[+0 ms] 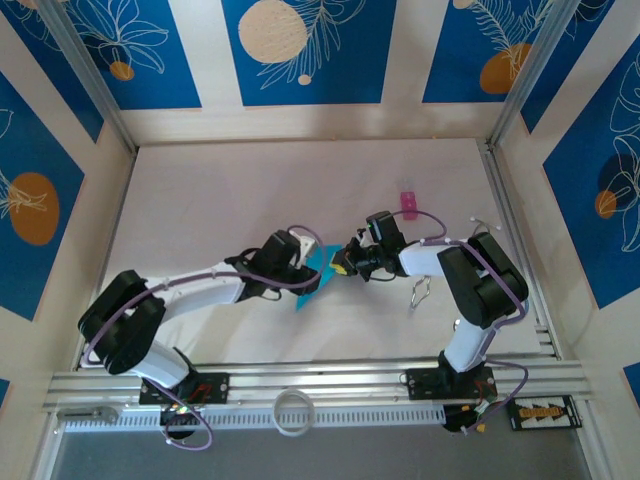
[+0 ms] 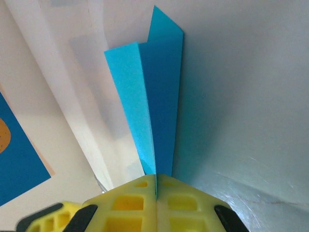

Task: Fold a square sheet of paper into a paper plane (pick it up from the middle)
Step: Fold the wing for the fifth time at the center of the table.

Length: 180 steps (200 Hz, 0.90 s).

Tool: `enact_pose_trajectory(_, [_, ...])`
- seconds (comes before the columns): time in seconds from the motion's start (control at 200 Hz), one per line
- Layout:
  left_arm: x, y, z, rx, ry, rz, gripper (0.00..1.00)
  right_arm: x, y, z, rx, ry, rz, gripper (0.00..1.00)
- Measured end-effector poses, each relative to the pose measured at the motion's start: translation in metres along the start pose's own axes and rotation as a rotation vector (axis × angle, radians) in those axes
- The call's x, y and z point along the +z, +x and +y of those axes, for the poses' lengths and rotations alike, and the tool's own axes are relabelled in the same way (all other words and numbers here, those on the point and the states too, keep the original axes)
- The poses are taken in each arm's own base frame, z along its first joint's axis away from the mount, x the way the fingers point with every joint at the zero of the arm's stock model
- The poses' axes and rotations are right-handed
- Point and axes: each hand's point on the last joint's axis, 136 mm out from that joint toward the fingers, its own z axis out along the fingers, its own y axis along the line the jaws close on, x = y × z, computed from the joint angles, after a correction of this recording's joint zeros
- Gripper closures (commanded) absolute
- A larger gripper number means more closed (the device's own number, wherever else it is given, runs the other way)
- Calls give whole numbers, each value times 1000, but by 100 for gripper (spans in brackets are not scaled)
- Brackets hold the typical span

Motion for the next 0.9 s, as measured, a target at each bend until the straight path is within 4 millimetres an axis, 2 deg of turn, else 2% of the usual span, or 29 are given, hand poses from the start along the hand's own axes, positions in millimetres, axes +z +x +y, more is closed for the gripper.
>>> enact_pose_trajectory(0.11, [3, 14, -8, 95, -30, 15, 56, 0, 0, -1, 4, 4, 1, 99])
enact_pose_trajectory(0.445, [22, 25, -22, 246, -127, 70, 56, 0, 1, -2, 26, 12, 1, 98])
enact_pose_trajectory(0.9, [35, 31, -8, 320, -305, 136, 56, 1, 3, -2, 44, 14, 4, 99])
